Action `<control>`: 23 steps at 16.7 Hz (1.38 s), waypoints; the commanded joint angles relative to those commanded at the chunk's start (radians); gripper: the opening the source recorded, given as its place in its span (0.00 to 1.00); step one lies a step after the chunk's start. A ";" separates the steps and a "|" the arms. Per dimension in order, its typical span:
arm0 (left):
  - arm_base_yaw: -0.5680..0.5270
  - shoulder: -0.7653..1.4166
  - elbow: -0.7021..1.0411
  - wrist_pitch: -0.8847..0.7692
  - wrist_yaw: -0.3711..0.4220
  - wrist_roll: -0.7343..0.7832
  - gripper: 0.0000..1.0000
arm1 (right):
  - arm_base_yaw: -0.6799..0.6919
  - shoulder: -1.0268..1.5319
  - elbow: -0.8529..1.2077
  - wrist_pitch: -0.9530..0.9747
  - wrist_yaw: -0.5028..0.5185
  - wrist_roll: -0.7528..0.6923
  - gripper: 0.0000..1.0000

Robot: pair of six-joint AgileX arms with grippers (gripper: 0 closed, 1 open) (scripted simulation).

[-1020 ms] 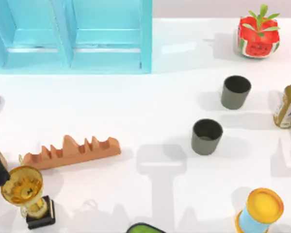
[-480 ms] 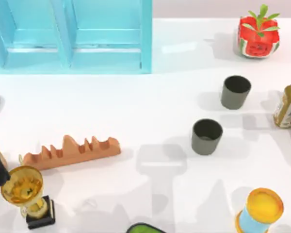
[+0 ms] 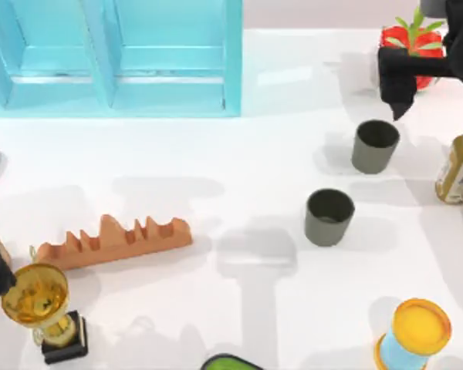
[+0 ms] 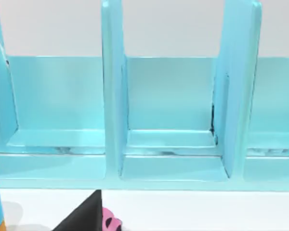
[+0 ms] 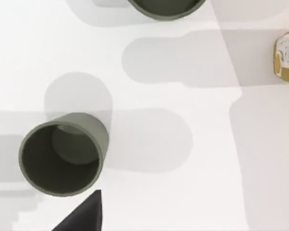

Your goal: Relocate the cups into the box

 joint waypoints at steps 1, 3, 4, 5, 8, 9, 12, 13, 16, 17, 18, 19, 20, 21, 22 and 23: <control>0.000 0.000 0.000 0.000 0.000 0.000 1.00 | 0.010 0.089 0.096 -0.046 0.002 0.004 1.00; 0.000 0.000 0.000 0.000 0.000 0.000 1.00 | 0.024 0.252 0.279 -0.120 0.005 0.007 1.00; 0.000 0.000 0.000 0.000 0.000 0.000 1.00 | 0.028 0.323 0.363 -0.149 0.007 0.007 1.00; 0.000 0.000 0.000 0.000 0.000 0.000 1.00 | 0.031 0.386 0.439 -0.172 0.007 0.007 1.00; 0.000 0.000 0.000 0.000 0.000 0.000 1.00 | 0.032 0.528 0.611 -0.213 0.008 0.004 1.00; 0.000 0.000 0.000 0.000 0.000 0.000 1.00 | 0.031 0.560 0.649 -0.220 0.008 0.002 1.00; 0.000 0.000 0.000 0.000 0.000 0.000 1.00 | 0.030 0.597 0.695 -0.225 0.007 0.001 1.00; 0.000 0.000 0.000 0.000 0.000 0.000 1.00 | 0.030 0.597 0.695 -0.225 0.007 0.001 1.00; 0.000 0.000 0.000 0.000 0.000 0.000 1.00 | 0.027 0.596 0.692 -0.224 0.007 0.001 1.00; 0.000 0.000 0.000 0.000 0.000 0.000 1.00 | 0.027 0.596 0.689 -0.221 0.007 0.000 1.00; 0.000 0.000 0.000 0.000 0.000 0.000 1.00 | 0.028 0.596 0.676 -0.207 0.007 -0.001 1.00; 0.000 0.000 0.000 0.000 0.000 0.000 1.00 | 0.028 0.597 0.652 -0.183 0.007 -0.002 1.00; 0.000 0.000 0.000 0.000 0.000 0.000 1.00 | 0.027 0.599 0.619 -0.150 0.007 -0.002 1.00; 0.000 0.000 0.000 0.000 0.000 0.000 1.00 | 0.027 0.601 0.581 -0.109 0.007 -0.003 1.00; 0.000 0.000 0.000 0.000 0.000 0.000 1.00 | 0.026 0.605 0.540 -0.062 0.007 -0.003 1.00; 0.000 0.000 0.000 0.000 0.000 0.000 1.00 | 0.026 0.609 0.497 -0.013 0.007 -0.003 1.00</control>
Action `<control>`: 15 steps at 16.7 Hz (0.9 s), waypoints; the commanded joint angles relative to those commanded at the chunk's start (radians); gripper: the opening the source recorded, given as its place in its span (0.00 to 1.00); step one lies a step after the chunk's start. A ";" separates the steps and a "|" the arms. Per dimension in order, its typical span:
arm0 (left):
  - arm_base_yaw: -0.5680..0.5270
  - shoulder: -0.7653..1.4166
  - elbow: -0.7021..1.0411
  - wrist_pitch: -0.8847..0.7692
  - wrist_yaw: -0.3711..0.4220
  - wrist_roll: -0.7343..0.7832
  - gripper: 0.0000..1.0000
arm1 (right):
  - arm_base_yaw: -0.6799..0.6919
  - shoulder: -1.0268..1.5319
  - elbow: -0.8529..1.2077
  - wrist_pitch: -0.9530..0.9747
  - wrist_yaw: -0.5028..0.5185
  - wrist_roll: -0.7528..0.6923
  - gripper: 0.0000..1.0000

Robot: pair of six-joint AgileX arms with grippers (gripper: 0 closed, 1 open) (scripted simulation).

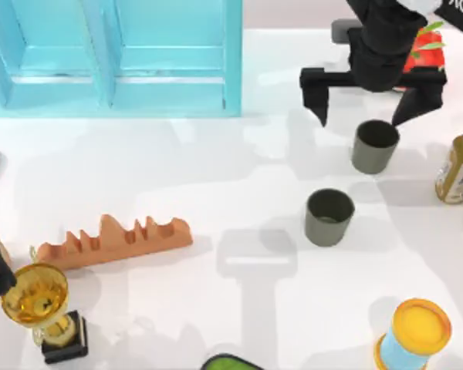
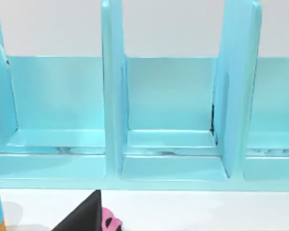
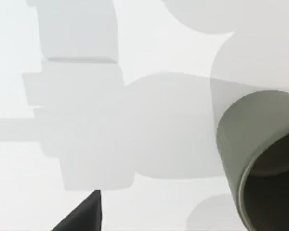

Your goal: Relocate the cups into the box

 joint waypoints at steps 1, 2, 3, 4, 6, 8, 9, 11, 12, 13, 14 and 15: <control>0.000 0.000 0.000 0.000 0.000 0.000 1.00 | 0.000 0.004 -0.042 0.049 0.000 0.000 1.00; 0.000 0.000 0.000 0.000 0.000 0.000 1.00 | -0.001 0.008 -0.080 0.092 0.000 -0.001 1.00; 0.000 0.000 0.000 0.000 0.000 0.000 1.00 | -0.001 0.011 -0.112 0.125 0.000 -0.001 1.00; 0.000 0.000 0.000 0.000 0.000 0.000 1.00 | -0.001 0.014 -0.135 0.148 0.000 -0.001 1.00; 0.000 0.000 0.000 0.000 0.000 0.000 1.00 | -0.001 0.017 -0.148 0.161 0.000 -0.001 1.00; 0.000 0.000 0.000 0.000 0.000 0.000 1.00 | -0.001 0.017 -0.148 0.161 0.000 -0.001 1.00; 0.000 0.000 0.000 0.000 0.000 0.000 1.00 | -0.001 0.017 -0.148 0.161 0.000 -0.001 1.00; 0.000 0.000 0.000 0.000 0.000 0.000 1.00 | -0.001 0.017 -0.148 0.161 0.000 -0.001 0.85; 0.000 0.000 0.000 0.000 0.000 0.000 1.00 | -0.001 0.017 -0.148 0.161 0.000 -0.001 0.77; 0.000 0.000 0.000 0.000 0.000 0.000 1.00 | -0.001 0.017 -0.148 0.161 0.000 -0.001 0.70; 0.000 0.000 0.000 0.000 0.000 0.000 1.00 | -0.001 0.017 -0.148 0.161 0.000 -0.001 0.62; 0.000 0.000 0.000 0.000 0.000 0.000 1.00 | -0.001 0.017 -0.148 0.161 0.000 -0.001 0.55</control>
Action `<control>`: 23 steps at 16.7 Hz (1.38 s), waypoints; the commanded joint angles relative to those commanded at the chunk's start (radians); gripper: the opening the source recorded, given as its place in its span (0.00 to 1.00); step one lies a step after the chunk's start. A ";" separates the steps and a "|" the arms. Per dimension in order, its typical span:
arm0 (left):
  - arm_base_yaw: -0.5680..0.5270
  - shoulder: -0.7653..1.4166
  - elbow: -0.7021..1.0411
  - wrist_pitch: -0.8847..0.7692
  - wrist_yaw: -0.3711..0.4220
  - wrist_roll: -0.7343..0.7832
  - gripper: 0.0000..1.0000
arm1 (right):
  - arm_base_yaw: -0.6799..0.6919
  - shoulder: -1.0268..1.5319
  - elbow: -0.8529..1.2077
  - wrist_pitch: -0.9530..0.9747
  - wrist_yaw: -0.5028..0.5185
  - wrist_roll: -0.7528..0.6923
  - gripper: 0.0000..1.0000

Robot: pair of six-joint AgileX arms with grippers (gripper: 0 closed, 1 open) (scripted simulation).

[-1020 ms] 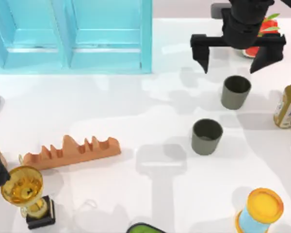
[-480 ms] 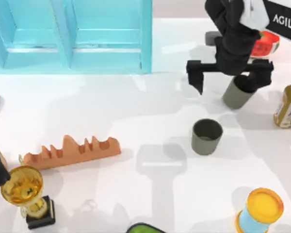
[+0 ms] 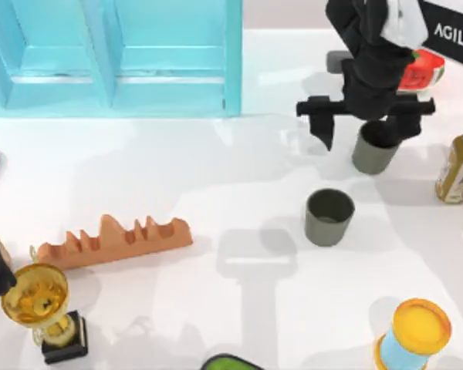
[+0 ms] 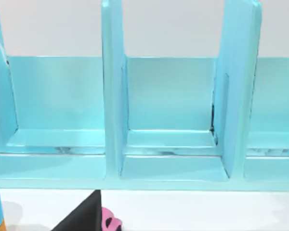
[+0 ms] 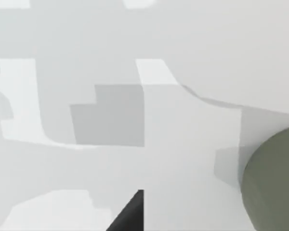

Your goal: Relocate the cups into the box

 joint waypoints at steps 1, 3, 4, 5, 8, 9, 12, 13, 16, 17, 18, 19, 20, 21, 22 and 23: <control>0.000 0.000 0.000 0.000 0.000 0.000 1.00 | 0.000 0.000 0.000 0.000 0.000 0.000 0.47; 0.000 0.000 0.000 0.000 0.000 0.000 1.00 | 0.000 0.000 0.000 0.000 0.000 0.000 0.32; 0.000 0.000 0.000 0.000 0.000 0.000 1.00 | 0.000 0.000 0.000 0.000 0.000 0.000 0.25; 0.000 0.000 0.000 0.000 0.000 0.000 1.00 | 0.000 0.000 0.000 0.000 0.000 0.000 0.17; 0.000 0.000 0.000 0.000 0.000 0.000 1.00 | 0.000 0.000 0.000 0.000 0.000 0.000 0.00; 0.000 0.000 0.000 0.000 0.000 0.000 1.00 | 0.000 0.000 0.000 0.000 0.000 0.000 0.00; 0.000 0.000 0.000 0.000 0.000 0.000 1.00 | 0.000 0.000 0.000 0.000 0.000 0.000 0.00; 0.000 0.000 0.000 0.000 0.000 0.000 1.00 | 0.000 0.000 0.000 0.000 0.000 0.000 0.00; 0.000 0.000 0.000 0.000 0.000 0.000 1.00 | 0.001 -0.002 -0.001 0.000 0.000 0.000 0.00; 0.000 0.000 0.000 0.000 0.000 0.000 1.00 | 0.000 -0.002 0.002 -0.002 -0.001 -0.001 0.00; 0.000 0.000 0.000 0.000 0.000 0.000 1.00 | -0.002 -0.005 0.014 -0.011 -0.004 -0.009 0.00; 0.000 0.000 0.000 0.000 0.000 0.000 1.00 | -0.008 -0.012 0.034 -0.028 -0.008 -0.021 0.00; 0.000 0.000 0.000 0.000 0.000 0.000 1.00 | -0.018 -0.022 0.060 -0.052 -0.011 -0.038 0.00; 0.000 0.000 0.000 0.000 0.000 0.000 1.00 | -0.032 -0.034 0.088 -0.082 -0.012 -0.060 0.00; 0.000 0.000 0.000 0.000 0.000 0.000 1.00 | -0.049 -0.048 0.115 -0.116 -0.013 -0.085 0.00; 0.000 0.000 0.000 0.000 0.000 0.000 1.00 | -0.070 -0.064 0.136 -0.151 -0.013 -0.111 0.00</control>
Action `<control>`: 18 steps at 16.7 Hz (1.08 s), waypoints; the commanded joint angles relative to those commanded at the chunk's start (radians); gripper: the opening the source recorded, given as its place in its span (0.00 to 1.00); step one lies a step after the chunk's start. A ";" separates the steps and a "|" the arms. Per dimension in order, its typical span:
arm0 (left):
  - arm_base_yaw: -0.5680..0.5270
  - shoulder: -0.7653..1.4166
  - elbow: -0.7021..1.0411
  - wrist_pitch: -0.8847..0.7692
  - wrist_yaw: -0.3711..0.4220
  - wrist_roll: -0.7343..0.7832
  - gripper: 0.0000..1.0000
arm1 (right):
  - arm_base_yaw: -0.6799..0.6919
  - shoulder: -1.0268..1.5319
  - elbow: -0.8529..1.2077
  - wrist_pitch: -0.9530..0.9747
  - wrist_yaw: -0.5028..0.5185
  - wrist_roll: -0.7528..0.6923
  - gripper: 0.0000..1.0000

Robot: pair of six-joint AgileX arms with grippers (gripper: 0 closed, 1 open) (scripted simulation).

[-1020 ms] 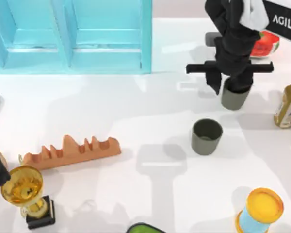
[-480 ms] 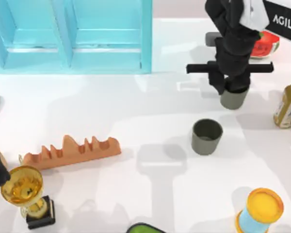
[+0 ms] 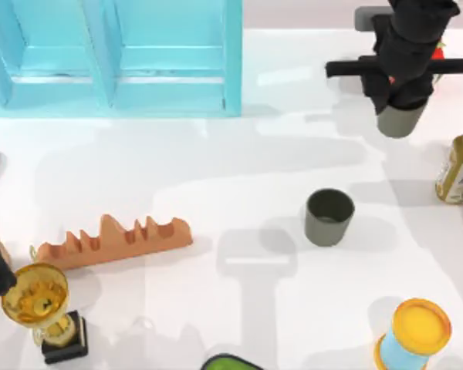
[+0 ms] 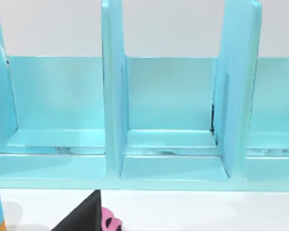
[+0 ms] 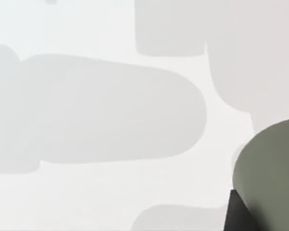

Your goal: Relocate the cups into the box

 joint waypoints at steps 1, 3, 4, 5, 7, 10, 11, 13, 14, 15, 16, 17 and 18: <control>0.000 0.000 0.000 0.000 0.000 0.000 1.00 | -0.025 -0.017 0.015 -0.035 -0.001 -0.025 0.00; 0.000 0.000 0.000 0.000 0.000 0.000 1.00 | -0.081 -0.048 0.026 -0.097 -0.005 -0.067 0.00; 0.000 0.000 0.000 0.000 0.000 0.000 1.00 | -0.107 -0.060 0.025 -0.119 -0.007 -0.082 0.00; 0.000 0.000 0.000 0.000 0.000 0.000 1.00 | -0.125 -0.068 0.023 -0.133 -0.008 -0.092 0.00; 0.000 0.000 0.000 0.000 0.000 0.000 1.00 | -0.137 -0.073 0.022 -0.139 -0.009 -0.097 0.00; 0.000 0.000 0.000 0.000 0.000 0.000 1.00 | -0.132 -0.069 0.022 -0.137 -0.007 -0.096 0.00; 0.000 0.000 0.000 0.000 0.000 0.000 1.00 | -0.133 -0.069 0.022 -0.136 -0.007 -0.097 0.00; 0.000 0.000 0.000 0.000 0.000 0.000 1.00 | -0.140 -0.084 0.022 -0.108 -0.019 -0.121 0.00; 0.000 0.000 0.000 0.000 0.000 0.000 1.00 | -0.150 -0.102 0.016 -0.089 -0.028 -0.143 0.00; 0.000 0.000 0.000 0.000 0.000 0.000 1.00 | -0.164 -0.128 0.004 -0.071 -0.038 -0.170 0.00; 0.000 0.000 0.000 0.000 0.000 0.000 1.00 | -0.184 -0.161 -0.016 -0.056 -0.049 -0.202 0.00; 0.000 0.000 0.000 0.000 0.000 0.000 1.00 | -0.209 -0.199 -0.045 -0.046 -0.059 -0.238 0.00; 0.000 0.000 0.000 0.000 0.000 0.000 1.00 | -0.237 -0.240 -0.083 -0.040 -0.068 -0.276 0.00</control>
